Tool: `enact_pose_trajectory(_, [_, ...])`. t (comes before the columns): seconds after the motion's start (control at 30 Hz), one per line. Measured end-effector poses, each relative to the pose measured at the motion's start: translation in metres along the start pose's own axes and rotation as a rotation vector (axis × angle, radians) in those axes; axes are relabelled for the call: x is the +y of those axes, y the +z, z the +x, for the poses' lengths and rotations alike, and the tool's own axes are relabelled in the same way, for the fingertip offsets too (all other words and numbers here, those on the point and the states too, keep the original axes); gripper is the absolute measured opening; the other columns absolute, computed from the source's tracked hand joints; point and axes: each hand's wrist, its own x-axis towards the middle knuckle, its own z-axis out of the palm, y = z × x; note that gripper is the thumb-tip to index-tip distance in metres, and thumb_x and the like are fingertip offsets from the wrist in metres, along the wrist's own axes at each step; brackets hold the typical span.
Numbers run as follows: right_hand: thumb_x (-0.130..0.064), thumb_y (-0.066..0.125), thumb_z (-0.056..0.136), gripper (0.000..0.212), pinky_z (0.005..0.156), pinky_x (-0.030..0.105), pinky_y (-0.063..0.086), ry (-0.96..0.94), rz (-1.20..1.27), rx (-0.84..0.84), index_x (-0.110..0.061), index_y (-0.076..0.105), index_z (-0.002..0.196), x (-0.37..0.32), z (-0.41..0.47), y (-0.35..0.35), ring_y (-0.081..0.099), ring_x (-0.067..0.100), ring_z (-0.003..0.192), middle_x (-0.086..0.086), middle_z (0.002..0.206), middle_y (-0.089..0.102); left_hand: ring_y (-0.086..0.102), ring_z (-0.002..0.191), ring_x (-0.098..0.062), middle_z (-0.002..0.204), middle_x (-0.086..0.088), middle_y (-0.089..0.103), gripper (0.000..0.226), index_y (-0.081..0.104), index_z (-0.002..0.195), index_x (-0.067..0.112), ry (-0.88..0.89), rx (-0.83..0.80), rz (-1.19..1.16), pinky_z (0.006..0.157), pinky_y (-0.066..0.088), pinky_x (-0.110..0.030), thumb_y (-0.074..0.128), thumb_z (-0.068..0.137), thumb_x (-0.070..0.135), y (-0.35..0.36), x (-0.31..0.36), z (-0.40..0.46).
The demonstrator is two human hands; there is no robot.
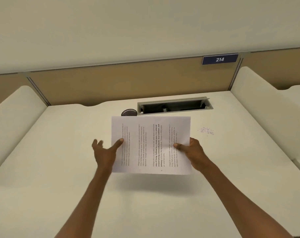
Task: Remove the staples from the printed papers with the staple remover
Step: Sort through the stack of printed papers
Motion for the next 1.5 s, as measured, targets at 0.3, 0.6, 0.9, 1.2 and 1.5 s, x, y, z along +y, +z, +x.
enact_pose_trajectory(0.3, [-0.015,0.078,0.079,0.032,0.081,0.042,0.059,-0.032,-0.147,0.056,-0.007,0.070,0.109,0.000,0.014,-0.013,0.073,0.025,0.089,0.008,0.102,0.075,0.076,0.090,-0.021,0.102,-0.001,0.077,0.030,0.071,0.111,0.015,0.085,-0.376,-0.002,0.076,0.061,-0.038,0.081,0.084,0.019,0.007,-0.013,-0.011])
enact_pose_trajectory(0.6, [-0.011,0.077,0.080,0.019,0.063,0.016,0.052,-0.123,-0.138,0.219,-0.017,0.071,0.097,0.005,0.011,-0.010,0.068,0.012,0.083,-0.001,0.093,0.073,0.067,0.085,0.000,0.094,0.010,0.072,0.022,0.067,0.108,0.018,0.157,-0.161,-0.135,0.067,0.053,-0.015,0.076,0.089,0.019,0.037,-0.029,-0.037])
enact_pose_trajectory(0.9, [-0.006,0.079,0.077,0.028,0.057,0.008,0.047,-0.041,-0.118,0.221,-0.009,0.071,0.104,0.037,0.007,-0.009,0.066,0.005,0.077,0.002,0.092,0.072,0.071,0.091,-0.010,0.097,0.009,0.074,0.027,0.069,0.105,0.023,0.118,-0.236,-0.077,0.075,0.059,-0.028,0.083,0.082,0.020,0.037,-0.051,-0.032])
enact_pose_trajectory(1.2, [-0.004,0.078,0.078,0.032,0.061,0.010,0.049,-0.014,-0.179,0.191,-0.011,0.069,0.108,0.050,0.011,-0.013,0.068,0.014,0.086,0.002,0.097,0.072,0.070,0.097,-0.020,0.103,0.006,0.073,0.038,0.067,0.117,0.019,0.115,-0.250,-0.029,0.082,0.059,-0.038,0.083,0.083,0.022,0.034,-0.063,-0.027])
enact_pose_trajectory(1.5, [-0.007,0.078,0.078,0.034,0.072,0.022,0.053,0.030,-0.211,0.180,-0.012,0.068,0.109,0.059,0.015,-0.014,0.068,0.020,0.094,0.006,0.105,0.072,0.069,0.093,-0.021,0.099,0.008,0.071,0.028,0.065,0.112,0.022,0.105,-0.257,0.030,0.075,0.057,-0.034,0.078,0.087,0.018,0.031,-0.066,-0.022])
